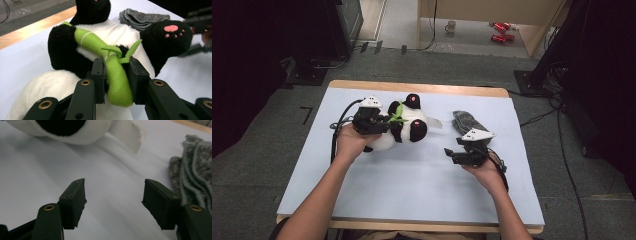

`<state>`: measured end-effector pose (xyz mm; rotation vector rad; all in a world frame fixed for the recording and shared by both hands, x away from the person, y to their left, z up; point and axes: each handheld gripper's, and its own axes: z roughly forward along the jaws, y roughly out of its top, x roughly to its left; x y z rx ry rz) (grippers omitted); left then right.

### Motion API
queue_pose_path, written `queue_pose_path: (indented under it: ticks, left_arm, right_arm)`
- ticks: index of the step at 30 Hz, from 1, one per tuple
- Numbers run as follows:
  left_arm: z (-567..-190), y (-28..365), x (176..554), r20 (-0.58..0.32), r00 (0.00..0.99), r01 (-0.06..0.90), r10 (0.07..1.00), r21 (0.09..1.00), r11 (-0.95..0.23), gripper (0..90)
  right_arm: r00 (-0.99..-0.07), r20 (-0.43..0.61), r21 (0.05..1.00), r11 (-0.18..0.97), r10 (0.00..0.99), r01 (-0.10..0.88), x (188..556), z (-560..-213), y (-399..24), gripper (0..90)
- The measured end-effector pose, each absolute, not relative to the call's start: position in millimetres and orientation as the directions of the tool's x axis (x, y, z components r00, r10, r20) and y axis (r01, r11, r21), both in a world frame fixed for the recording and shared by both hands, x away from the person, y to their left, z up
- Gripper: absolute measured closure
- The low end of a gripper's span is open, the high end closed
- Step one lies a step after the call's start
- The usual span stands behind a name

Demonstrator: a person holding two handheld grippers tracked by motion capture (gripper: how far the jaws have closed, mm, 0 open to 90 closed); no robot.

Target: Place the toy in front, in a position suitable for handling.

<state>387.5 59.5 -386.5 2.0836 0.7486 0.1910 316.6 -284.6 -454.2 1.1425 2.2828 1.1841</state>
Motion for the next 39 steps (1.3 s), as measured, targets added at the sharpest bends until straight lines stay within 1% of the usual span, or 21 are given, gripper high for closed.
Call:
queue_pose_path:
  ticks: [3, 5, 8, 9, 10, 11, 13, 14, 20, 22, 26, 28, 30, 32, 33, 35, 37, 39]
  left_arm:
    - [-388, 55, 380, -0.147, 0.816, 0.438, 0.559, 0.789, -0.431, 70.1]
    - [-390, 51, 374, -0.150, 0.822, 0.434, 0.550, 0.790, -0.433, 70.0]
    - [-393, 44, 365, -0.161, 0.834, 0.430, 0.528, 0.791, -0.436, 70.0]
    - [-394, 41, 362, -0.159, 0.839, 0.425, 0.521, 0.789, -0.444, 69.9]
    - [-395, 39, 360, -0.157, 0.841, 0.422, 0.517, 0.789, -0.446, 69.9]
    - [-396, 35, 356, -0.153, 0.846, 0.417, 0.510, 0.787, -0.455, 69.8]
    - [-398, 31, 351, -0.146, 0.855, 0.407, 0.497, 0.782, -0.471, 69.8]
    - [-399, 30, 349, -0.150, 0.856, 0.408, 0.494, 0.782, -0.471, 69.7]
    - [-401, 27, 341, -0.206, 0.855, 0.434, 0.477, 0.788, -0.437, 69.6]
    - [-402, 23, 338, -0.213, 0.857, 0.433, 0.469, 0.791, -0.432, 69.5]
    - [-406, 16, 334, -0.222, 0.859, 0.434, 0.461, 0.794, -0.426, 69.3]
    - [-407, 14, 333, -0.232, 0.860, 0.437, 0.454, 0.796, -0.419, 69.3]
    - [-409, 11, 332, -0.225, 0.864, 0.431, 0.450, 0.794, -0.429, 69.2]
    - [-414, 11, 333, -0.249, 0.862, 0.442, 0.440, 0.795, -0.416, 68.7]
    - [-416, 11, 334, -0.259, 0.862, 0.446, 0.436, 0.798, -0.406, 67.9]
    - [-417, 13, 336, -0.277, 0.864, 0.452, 0.421, 0.795, -0.404, 67.0]
    - [-417, 14, 336, -0.288, 0.866, 0.455, 0.410, 0.795, -0.402, 62.6]
    - [-417, 15, 336, -0.292, 0.865, 0.456, 0.407, 0.796, -0.398, 61.7]
  right_arm:
    - [-0.606, 0.042, 0.815, 0.324, 0.795, 0.481, 321, -445, -292, 34.5]
    - [-0.586, 0.039, 0.820, 0.308, 0.809, 0.481, 325, -440, -299, 38.7]
    - [-0.523, 0.041, 0.833, 0.260, 0.852, 0.489, 332, -435, -313, 38.7]
    - [-0.485, 0.046, 0.838, 0.230, 0.874, 0.494, 336, -431, -321, 38.5]
    - [-0.485, 0.046, 0.838, 0.230, 0.874, 0.494, 336, -431, -321, 38.5]
    - [-0.456, 0.052, 0.843, 0.205, 0.889, 0.497, 340, -428, -329, 38.6]
    - [-0.441, 0.054, 0.848, 0.193, 0.896, 0.494, 341, -428, -332, 38.7]
    - [-0.411, 0.062, 0.852, 0.166, 0.910, 0.496, 345, -430, -341, 38.7]
    - [-0.400, 0.084, 0.833, 0.157, 0.912, 0.531, 359, -434, -354, 39.5]
    - [-0.397, 0.101, 0.830, 0.142, 0.912, 0.539, 364, -435, -357, 39.6]
    - [-0.383, 0.092, 0.825, 0.145, 0.919, 0.546, 374, -444, -363, 40.6]
    - [-0.381, 0.105, 0.792, 0.154, 0.919, 0.591, 386, -447, -367, 39.9]
    - [-0.375, 0.116, 0.793, 0.142, 0.920, 0.592, 389, -448, -369, 39.9]
    - [-0.368, 0.119, 0.796, 0.133, 0.922, 0.591, 392, -452, -371, 40.0]
    - [-0.362, 0.116, 0.777, 0.143, 0.925, 0.613, 396, -459, -373, 39.4]
    - [-0.364, 0.120, 0.772, 0.144, 0.923, 0.619, 397, -461, -373, 39.3]
    - [-0.367, 0.131, 0.755, 0.148, 0.921, 0.639, 400, -467, -373, 37.4]
    - [-0.369, 0.129, 0.749, 0.153, 0.920, 0.645, 401, -469, -373, 36.8]
